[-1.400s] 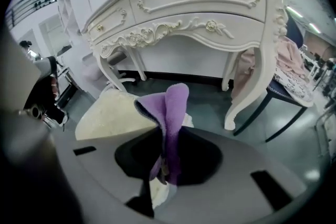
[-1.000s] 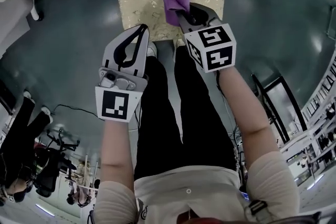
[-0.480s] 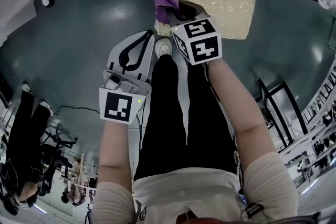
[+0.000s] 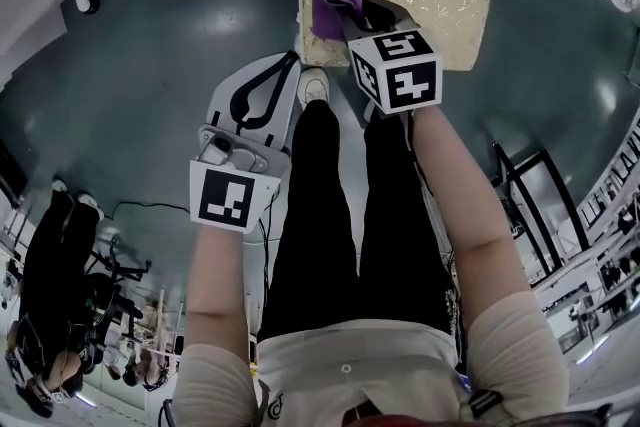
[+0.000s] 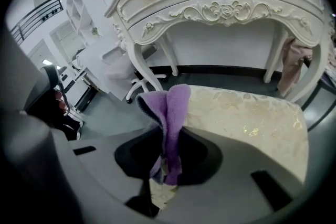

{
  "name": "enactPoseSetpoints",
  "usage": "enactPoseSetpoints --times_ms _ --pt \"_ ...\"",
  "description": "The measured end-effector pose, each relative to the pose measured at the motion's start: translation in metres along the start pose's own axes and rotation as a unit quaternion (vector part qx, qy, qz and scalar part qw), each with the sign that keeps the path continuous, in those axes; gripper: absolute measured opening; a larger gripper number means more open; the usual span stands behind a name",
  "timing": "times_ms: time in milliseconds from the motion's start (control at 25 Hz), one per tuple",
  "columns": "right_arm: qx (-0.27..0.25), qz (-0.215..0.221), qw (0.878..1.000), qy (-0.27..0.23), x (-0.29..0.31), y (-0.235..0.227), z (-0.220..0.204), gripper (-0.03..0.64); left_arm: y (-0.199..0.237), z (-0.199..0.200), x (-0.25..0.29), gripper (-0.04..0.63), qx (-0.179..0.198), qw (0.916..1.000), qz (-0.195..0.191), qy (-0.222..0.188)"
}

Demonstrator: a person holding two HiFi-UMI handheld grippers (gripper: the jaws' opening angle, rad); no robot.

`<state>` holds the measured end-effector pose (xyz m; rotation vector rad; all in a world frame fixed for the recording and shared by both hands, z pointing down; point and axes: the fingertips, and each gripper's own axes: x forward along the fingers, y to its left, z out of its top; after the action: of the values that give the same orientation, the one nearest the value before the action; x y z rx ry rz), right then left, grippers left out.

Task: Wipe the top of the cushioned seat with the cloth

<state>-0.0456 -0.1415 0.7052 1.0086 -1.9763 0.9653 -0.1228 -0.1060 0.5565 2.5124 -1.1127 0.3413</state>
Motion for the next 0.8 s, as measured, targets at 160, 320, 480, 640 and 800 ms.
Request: enactPoseSetpoints --times_ms 160,320,480,640,800 --pt "-0.012 0.005 1.0 0.006 -0.004 -0.017 -0.005 0.084 -0.011 0.004 0.021 0.012 -0.009 0.9999 0.008 -0.011" --pt "-0.009 -0.001 1.0 0.007 -0.02 -0.041 -0.013 0.084 -0.04 0.01 0.042 0.012 -0.011 0.9998 0.001 -0.019" --pt "0.002 -0.011 1.0 -0.001 -0.053 -0.07 -0.023 0.084 -0.079 0.019 0.056 0.012 -0.009 0.9998 -0.007 -0.014" --pt "0.013 -0.023 1.0 0.0 -0.063 -0.104 -0.033 0.084 -0.091 0.01 0.073 0.012 -0.003 0.9999 -0.015 0.005" --pt "0.013 -0.039 0.999 0.006 -0.07 -0.133 -0.043 0.084 -0.094 0.004 0.088 0.012 -0.02 0.9997 -0.014 0.005"
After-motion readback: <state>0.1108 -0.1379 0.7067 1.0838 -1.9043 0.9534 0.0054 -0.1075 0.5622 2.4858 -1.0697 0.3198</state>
